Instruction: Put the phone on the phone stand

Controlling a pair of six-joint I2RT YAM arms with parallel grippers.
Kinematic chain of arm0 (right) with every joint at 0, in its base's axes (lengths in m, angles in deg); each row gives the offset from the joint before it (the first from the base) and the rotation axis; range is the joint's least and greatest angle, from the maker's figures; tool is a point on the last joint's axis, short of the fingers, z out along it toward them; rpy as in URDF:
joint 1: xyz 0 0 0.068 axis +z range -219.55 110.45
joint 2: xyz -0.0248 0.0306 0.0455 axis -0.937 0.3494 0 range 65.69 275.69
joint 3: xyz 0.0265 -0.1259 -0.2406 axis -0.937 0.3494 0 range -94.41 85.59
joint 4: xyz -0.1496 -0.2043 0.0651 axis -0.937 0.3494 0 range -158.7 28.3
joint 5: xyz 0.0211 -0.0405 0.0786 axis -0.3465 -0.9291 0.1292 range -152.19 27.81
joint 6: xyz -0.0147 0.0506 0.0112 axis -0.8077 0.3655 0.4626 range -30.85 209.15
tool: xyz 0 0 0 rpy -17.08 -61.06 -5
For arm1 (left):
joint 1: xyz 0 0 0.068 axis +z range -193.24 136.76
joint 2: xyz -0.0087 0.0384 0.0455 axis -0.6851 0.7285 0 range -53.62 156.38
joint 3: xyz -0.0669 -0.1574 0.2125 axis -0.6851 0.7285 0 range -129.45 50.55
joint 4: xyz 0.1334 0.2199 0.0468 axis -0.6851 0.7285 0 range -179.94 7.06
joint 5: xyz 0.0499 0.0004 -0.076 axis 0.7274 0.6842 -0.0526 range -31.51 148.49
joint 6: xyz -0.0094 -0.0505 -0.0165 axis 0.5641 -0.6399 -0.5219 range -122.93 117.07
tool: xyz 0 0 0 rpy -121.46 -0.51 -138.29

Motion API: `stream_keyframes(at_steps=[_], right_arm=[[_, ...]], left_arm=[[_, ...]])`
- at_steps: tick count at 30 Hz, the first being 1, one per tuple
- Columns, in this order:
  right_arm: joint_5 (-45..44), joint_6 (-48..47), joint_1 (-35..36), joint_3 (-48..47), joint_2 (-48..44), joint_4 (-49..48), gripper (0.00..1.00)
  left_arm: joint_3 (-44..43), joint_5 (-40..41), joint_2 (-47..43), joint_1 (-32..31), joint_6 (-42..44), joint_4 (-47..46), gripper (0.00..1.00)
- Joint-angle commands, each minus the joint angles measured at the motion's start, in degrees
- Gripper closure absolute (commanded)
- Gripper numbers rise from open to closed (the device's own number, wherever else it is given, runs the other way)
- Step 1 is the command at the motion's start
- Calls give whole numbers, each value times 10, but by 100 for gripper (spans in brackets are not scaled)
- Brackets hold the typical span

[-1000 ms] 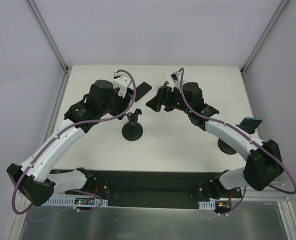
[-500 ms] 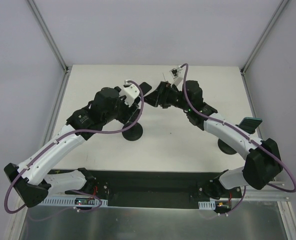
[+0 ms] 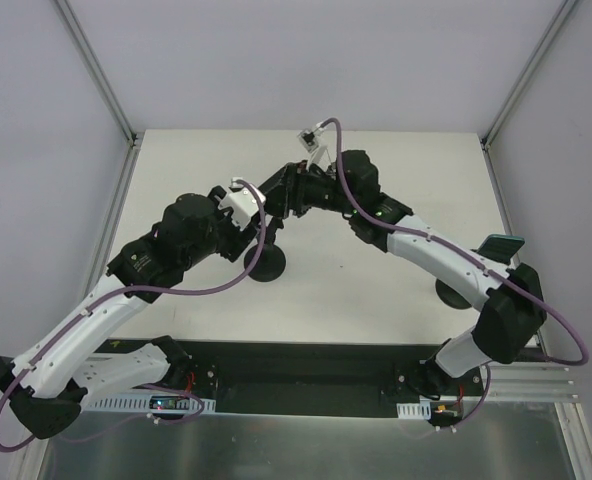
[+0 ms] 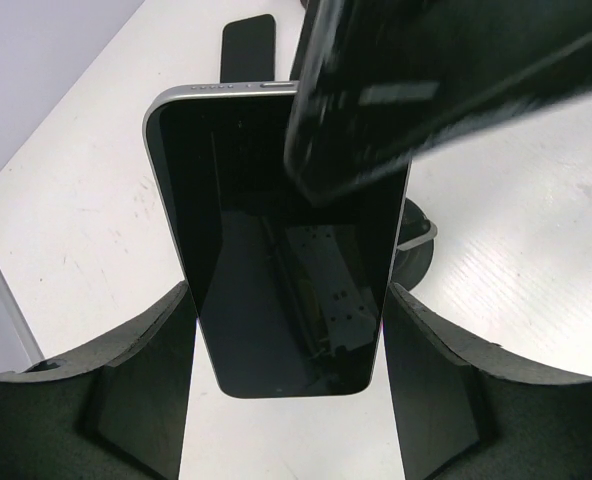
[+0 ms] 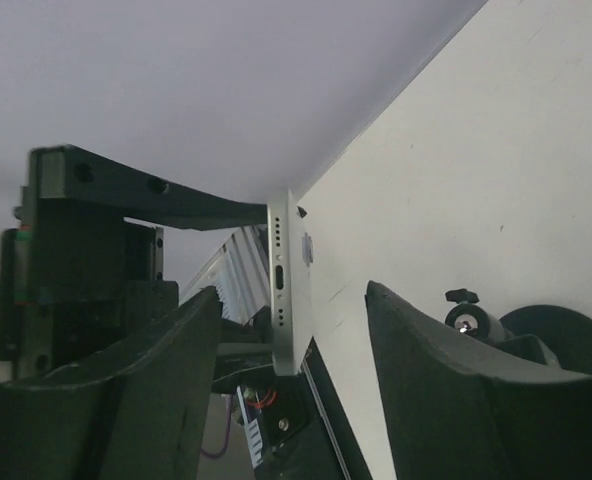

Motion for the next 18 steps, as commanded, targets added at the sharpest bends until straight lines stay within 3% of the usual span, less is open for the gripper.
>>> stream_keyframes(at_steps=[1,6,9,10,11,12,13,15,16,18], right_arm=[[59,-11,16,-30,41,-9,41],[79,21,19,-29,70,-51,61],[94,38,19,-6,66,-110,93],[81,39,20,7,61,-122,99],[72,34,20,19,43,-134,99],[51,32,20,50,32,-160,99],[38,27,20,66,20,-173,99],[-13,13,19,126,-23,-226,99],[-33,11,20,151,-54,-249,99],[-84,6,19,189,-85,-306,99]], left_arm=[[7,-10,-19,-2,24,-14,100],[-5,-17,-10,-2,33,-9,100],[-16,-22,3,-2,24,-7,100],[-19,-24,9,-2,17,-5,100],[-23,-25,12,-3,10,-4,95],[-31,-24,12,-2,-13,-5,86],[-34,-22,12,-2,-26,-6,61],[-41,1,6,-2,-92,-22,43],[-41,6,1,-1,-120,-29,19],[-32,5,-20,-1,-214,-57,6]])
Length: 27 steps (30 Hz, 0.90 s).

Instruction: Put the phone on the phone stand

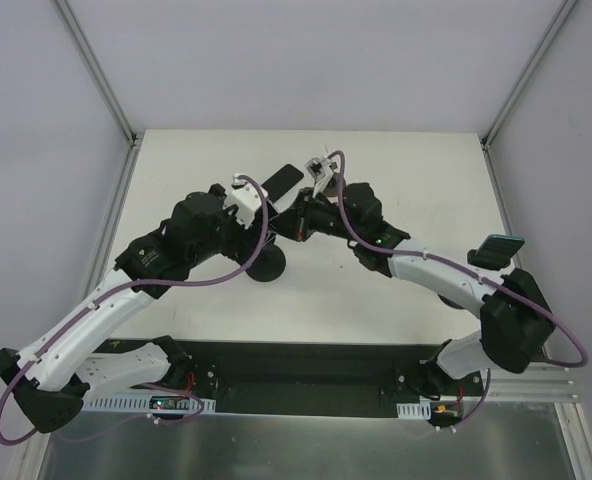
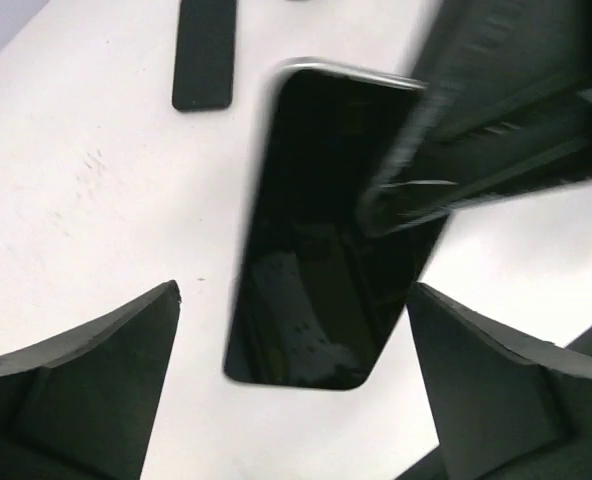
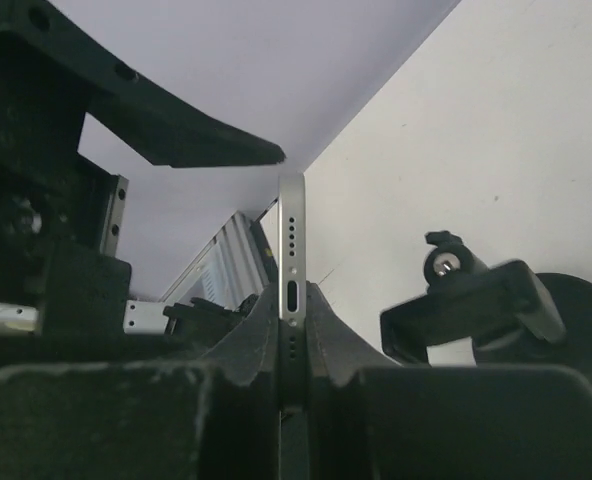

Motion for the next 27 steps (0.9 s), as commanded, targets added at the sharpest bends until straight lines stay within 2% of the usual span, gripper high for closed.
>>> stream_keyframes(at_steps=[1,3,7,9,13,14,16,17,21,24,27], right_arm=[[-116,-20,-1,90,-121,-179,99],[-145,-25,-2,115,-147,-208,99],[-181,-29,-1,174,-213,-262,99],[-183,-31,-1,193,-234,-276,99],[-200,-23,-2,236,-295,-319,99],[-201,-24,-2,240,-303,-320,99],[-197,-24,-1,243,-318,-313,99],[-197,-23,-1,245,-322,-311,99],[-198,-6,-2,255,-326,-324,99],[-184,8,-2,252,-320,-332,99],[-175,20,-1,247,-309,-338,99]], left_arm=[[-28,9,-47,5,-210,-92,2],[-5,6,-75,7,-304,-129,1],[55,-39,-114,37,-442,-210,1],[94,-111,-128,72,-488,-260,1],[179,-229,-150,127,-556,-428,1],[225,-280,-152,134,-572,-528,1],[263,-319,-143,139,-620,-641,2],[279,-340,-133,139,-633,-716,5],[288,-430,-66,139,-695,-851,24],[296,-448,-33,139,-736,-954,36],[282,-477,-4,138,-751,-1004,52]])
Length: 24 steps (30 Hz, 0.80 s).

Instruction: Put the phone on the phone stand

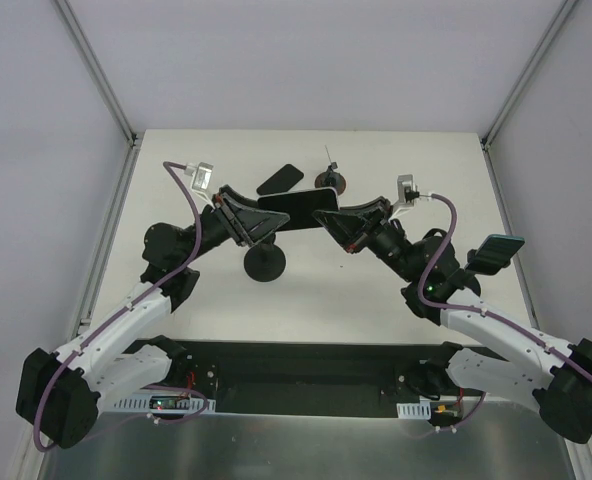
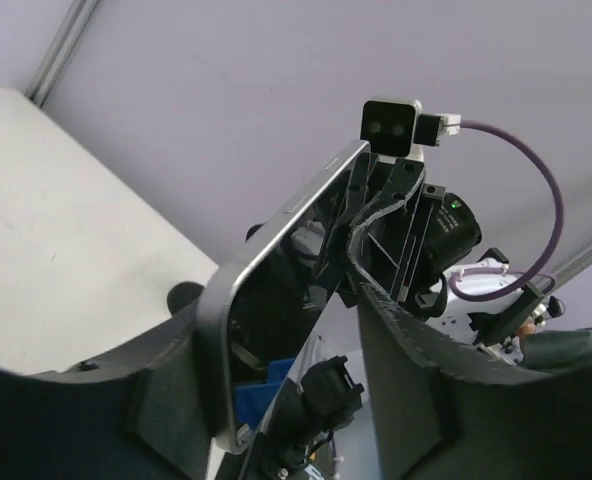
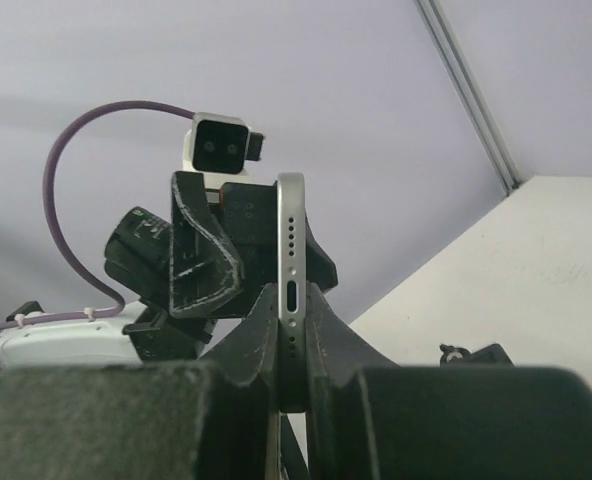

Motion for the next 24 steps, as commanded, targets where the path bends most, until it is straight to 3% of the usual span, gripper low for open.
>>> stream_keyframes(at_steps=[1,2,3,5,6,8,9,10,12,13,14,17,19,21,22,24], right_arm=[[13,34,0,-13,3,-94,99],[12,34,1,-12,5,-96,99],[11,34,0,-10,6,-101,99],[8,33,0,-9,7,-100,99],[10,31,-1,-10,7,-93,89],[22,18,-3,-13,4,-82,70],[43,9,-5,-19,2,-66,46],[55,0,-9,-25,2,-51,36],[100,-27,-27,-55,1,23,17],[116,-37,-36,-67,3,49,13],[133,-43,-47,-76,3,94,9],[227,-61,-95,-94,7,123,1],[349,-100,-115,-126,20,153,0],[458,-156,-110,-151,30,249,0],[466,-208,-110,-157,29,278,0],[453,-225,-110,-150,17,300,0]], left_arm=[[-20,-93,29,0,-56,-196,57],[-38,-102,36,0,-57,-196,63],[-46,-109,48,-1,-59,-195,79],[-64,-129,58,-2,-61,-192,95],[-70,-134,60,-1,-59,-190,100],[-86,-153,56,-1,-43,-153,100],[-95,-160,44,-1,-9,-124,100],[-105,-167,36,-1,13,-94,100],[-149,-194,13,0,104,44,100],[-168,-201,6,0,143,101,100],[-208,-206,0,0,182,226,100],[-287,-225,-11,3,355,435,100],[-322,-231,-7,8,404,527,100],[-362,-237,-1,10,451,608,100],[-372,-253,0,10,460,622,100],[-388,-266,1,10,475,648,100]])
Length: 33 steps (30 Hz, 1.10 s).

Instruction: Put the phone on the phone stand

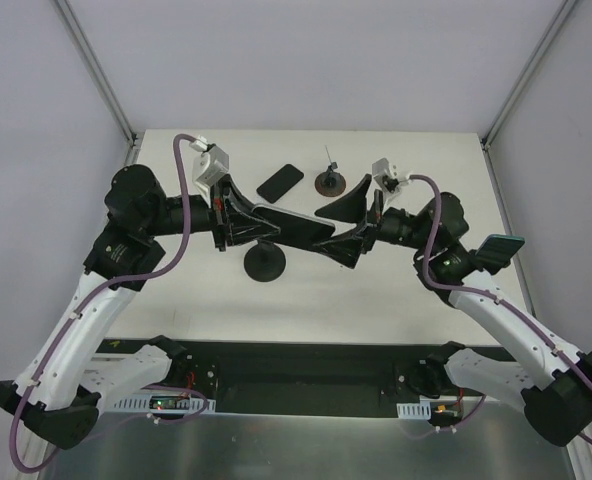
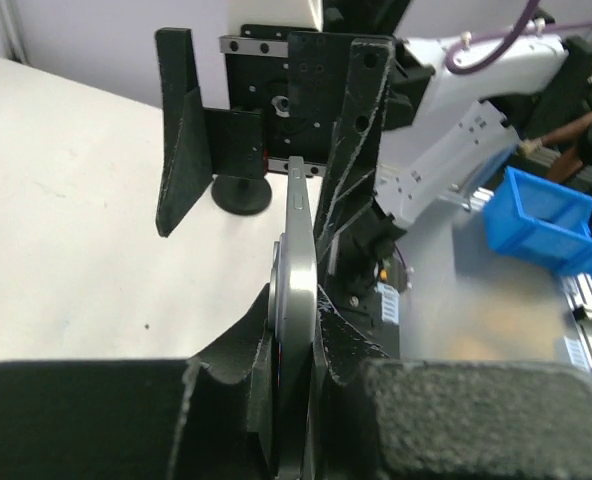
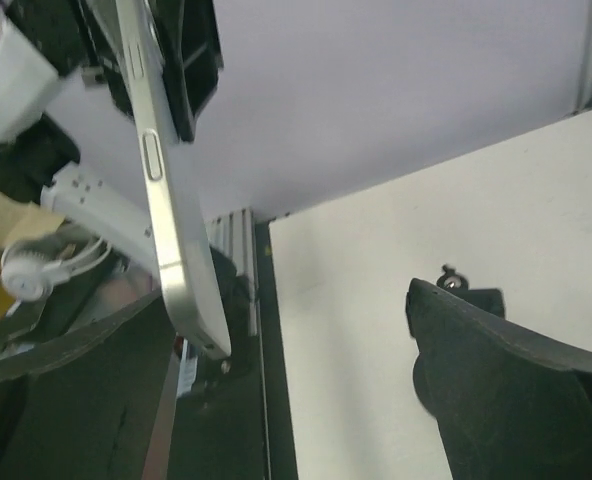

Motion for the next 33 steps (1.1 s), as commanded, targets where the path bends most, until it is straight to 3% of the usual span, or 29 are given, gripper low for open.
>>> stream_keyframes(at_steps=[1,6,11,14,17,18,20,24,27,28,32,33], right_arm=[[125,-108,2,-18,-10,102,0],[145,-95,29,-43,15,98,28],[148,-100,55,-58,40,98,40],[154,-100,67,-68,60,95,53],[150,-99,78,-78,77,92,93],[140,-99,80,-78,78,89,99],[122,-95,83,-65,77,58,99],[50,-71,85,-37,67,-3,99],[12,-27,85,-10,63,-84,99],[5,-16,84,-3,63,-106,99],[-5,48,84,10,78,-197,99],[-5,56,84,9,87,-205,99]], left_arm=[[-52,-56,-9,2,124,155,100],[-62,-51,-3,2,140,186,100],[-66,-52,5,3,136,202,100],[-67,-54,8,3,133,203,100],[-73,-40,17,3,119,203,100],[-75,-35,21,2,114,203,100],[-84,-19,31,2,97,203,98],[-61,3,28,2,46,160,72],[18,-9,-7,2,-46,5,67],[68,-11,-17,3,-75,-97,67],[154,-7,-50,3,-226,-332,69],[156,-8,-47,2,-239,-350,71]])
